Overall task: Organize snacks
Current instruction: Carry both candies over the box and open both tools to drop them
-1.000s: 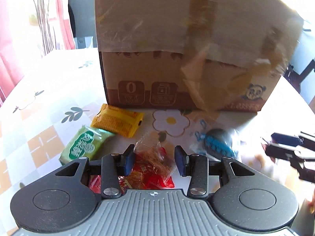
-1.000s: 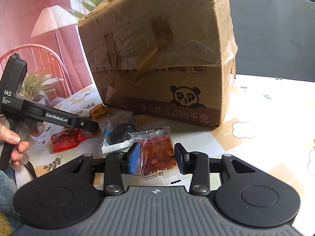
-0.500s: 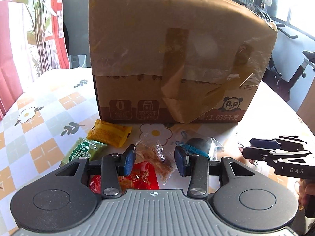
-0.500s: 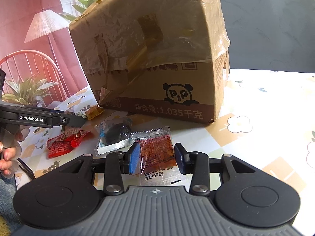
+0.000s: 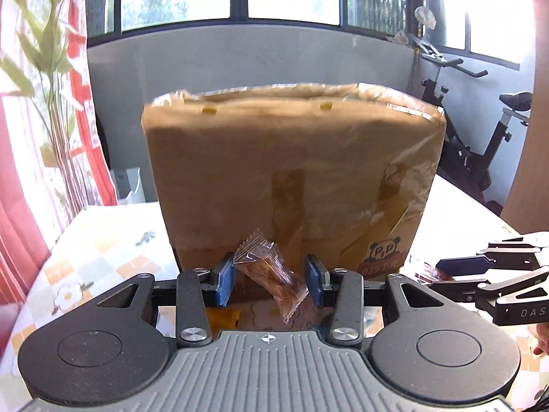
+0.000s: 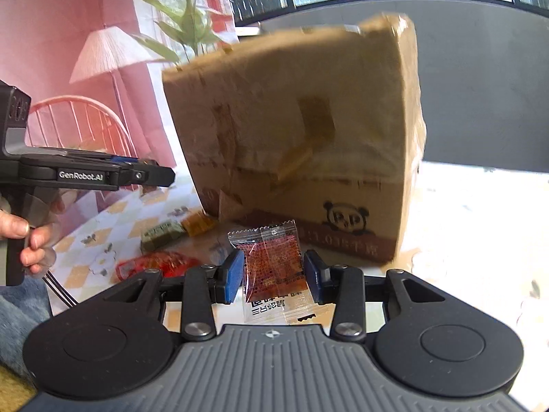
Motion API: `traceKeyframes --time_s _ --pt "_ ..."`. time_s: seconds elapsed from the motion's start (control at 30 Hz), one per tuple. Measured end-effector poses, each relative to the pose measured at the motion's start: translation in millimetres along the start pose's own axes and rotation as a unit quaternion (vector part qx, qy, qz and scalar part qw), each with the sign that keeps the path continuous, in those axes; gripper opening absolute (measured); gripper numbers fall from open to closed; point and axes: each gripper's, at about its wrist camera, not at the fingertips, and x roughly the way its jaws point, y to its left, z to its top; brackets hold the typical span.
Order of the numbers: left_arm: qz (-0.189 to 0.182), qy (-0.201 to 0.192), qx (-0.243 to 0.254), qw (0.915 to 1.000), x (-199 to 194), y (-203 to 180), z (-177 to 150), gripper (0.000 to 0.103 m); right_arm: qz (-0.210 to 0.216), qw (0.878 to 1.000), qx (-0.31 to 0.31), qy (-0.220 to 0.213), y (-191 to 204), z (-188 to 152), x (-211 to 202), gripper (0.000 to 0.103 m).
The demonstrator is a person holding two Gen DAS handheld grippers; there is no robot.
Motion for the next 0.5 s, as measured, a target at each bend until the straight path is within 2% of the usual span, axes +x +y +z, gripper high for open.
traceKeyframes --time_s 0.17,0.33,0.43,0.5 --pt "-0.023 -0.065 0.011 0.9975 -22.4 2.1 48.2 0.045 -0.003 0.997 -0.037 -0.067 4.5 54.5 -24.5 0.041" --pt "-0.031 -0.102 0.028 0.994 -23.5 1.1 90.8 0.046 -0.024 0.991 -0.045 -0.127 -3.2 99.5 -33.8 0.041" --pt "-0.02 -0.113 0.017 0.9932 -7.2 2.4 110.6 0.046 -0.057 0.987 -0.048 -0.142 -7.4 122.2 -22.3 0.041" --pt "0.004 -0.12 0.007 0.9928 7.6 6.3 121.5 0.046 -0.072 0.986 -0.041 -0.146 -10.6 134.3 -9.6 0.041"
